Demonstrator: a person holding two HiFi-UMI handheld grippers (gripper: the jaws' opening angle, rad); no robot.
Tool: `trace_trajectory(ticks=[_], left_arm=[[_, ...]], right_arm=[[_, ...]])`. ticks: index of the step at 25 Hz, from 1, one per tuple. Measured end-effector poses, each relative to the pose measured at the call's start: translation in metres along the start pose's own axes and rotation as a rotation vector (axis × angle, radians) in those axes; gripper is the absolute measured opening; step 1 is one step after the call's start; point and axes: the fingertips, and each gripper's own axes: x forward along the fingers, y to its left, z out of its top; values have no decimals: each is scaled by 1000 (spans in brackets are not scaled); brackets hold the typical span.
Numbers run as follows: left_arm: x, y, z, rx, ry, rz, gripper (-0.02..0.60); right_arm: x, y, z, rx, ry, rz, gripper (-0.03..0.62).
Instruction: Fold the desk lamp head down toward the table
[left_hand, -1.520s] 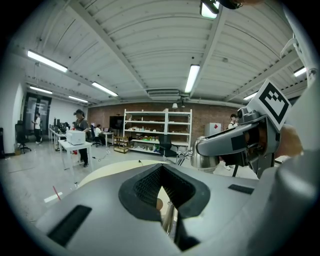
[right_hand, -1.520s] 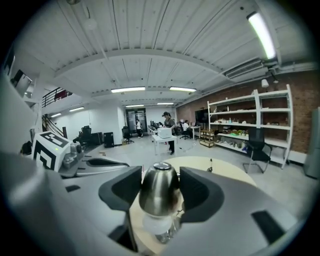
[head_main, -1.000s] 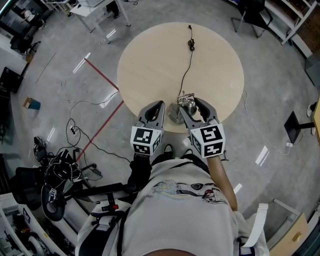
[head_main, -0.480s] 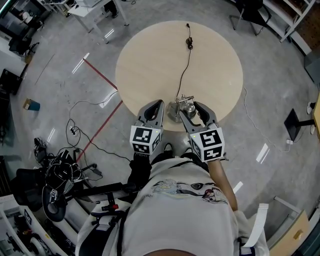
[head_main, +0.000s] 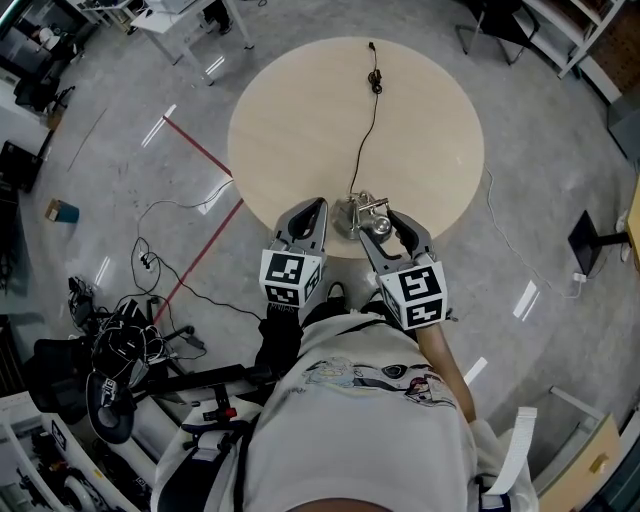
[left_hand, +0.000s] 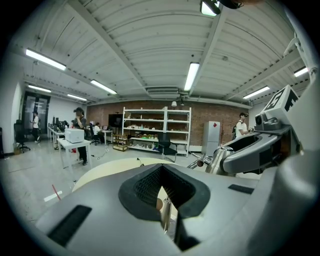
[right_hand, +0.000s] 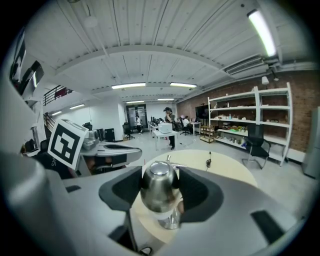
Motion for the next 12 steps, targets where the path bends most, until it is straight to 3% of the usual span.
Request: trace_trajectory(ticks=[12], left_arm=[[2, -12, -8, 0, 15, -15, 0]], right_arm=[[-8, 0, -24, -15, 29, -4, 238]])
